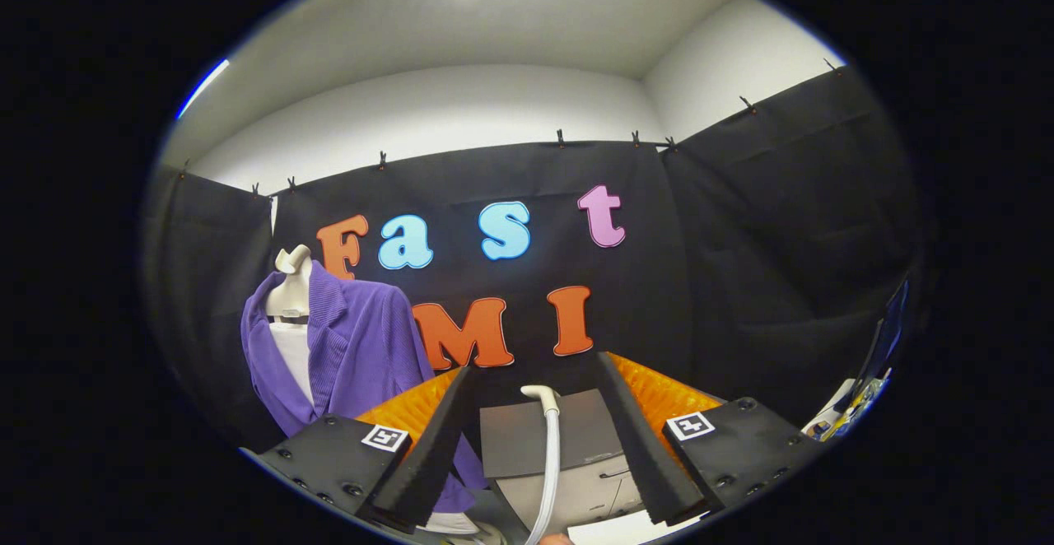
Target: Iron the clothes twice with a garment steamer, once on the left side and once on the right side.
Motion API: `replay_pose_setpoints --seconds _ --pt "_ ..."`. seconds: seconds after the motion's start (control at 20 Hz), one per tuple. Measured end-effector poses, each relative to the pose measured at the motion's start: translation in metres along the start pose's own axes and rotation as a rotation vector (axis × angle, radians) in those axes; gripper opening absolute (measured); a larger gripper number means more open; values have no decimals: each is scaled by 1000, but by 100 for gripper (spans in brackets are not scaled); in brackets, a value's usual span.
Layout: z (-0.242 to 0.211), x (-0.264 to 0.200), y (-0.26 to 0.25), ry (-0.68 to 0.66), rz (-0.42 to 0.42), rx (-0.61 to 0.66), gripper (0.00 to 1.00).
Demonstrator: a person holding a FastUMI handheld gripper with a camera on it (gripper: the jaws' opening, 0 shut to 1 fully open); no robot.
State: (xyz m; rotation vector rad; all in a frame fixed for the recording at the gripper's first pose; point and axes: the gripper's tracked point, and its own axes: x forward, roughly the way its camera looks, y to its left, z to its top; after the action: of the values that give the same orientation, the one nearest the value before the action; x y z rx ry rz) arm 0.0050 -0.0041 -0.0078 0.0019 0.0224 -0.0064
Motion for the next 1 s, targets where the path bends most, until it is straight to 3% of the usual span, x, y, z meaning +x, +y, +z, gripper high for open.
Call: replay_pose_setpoints --seconds 0.55,1.0 --pt "0 8 -1 -4 -14 -8 98" --pt "-31 47 -3 59 -8 -42 98"
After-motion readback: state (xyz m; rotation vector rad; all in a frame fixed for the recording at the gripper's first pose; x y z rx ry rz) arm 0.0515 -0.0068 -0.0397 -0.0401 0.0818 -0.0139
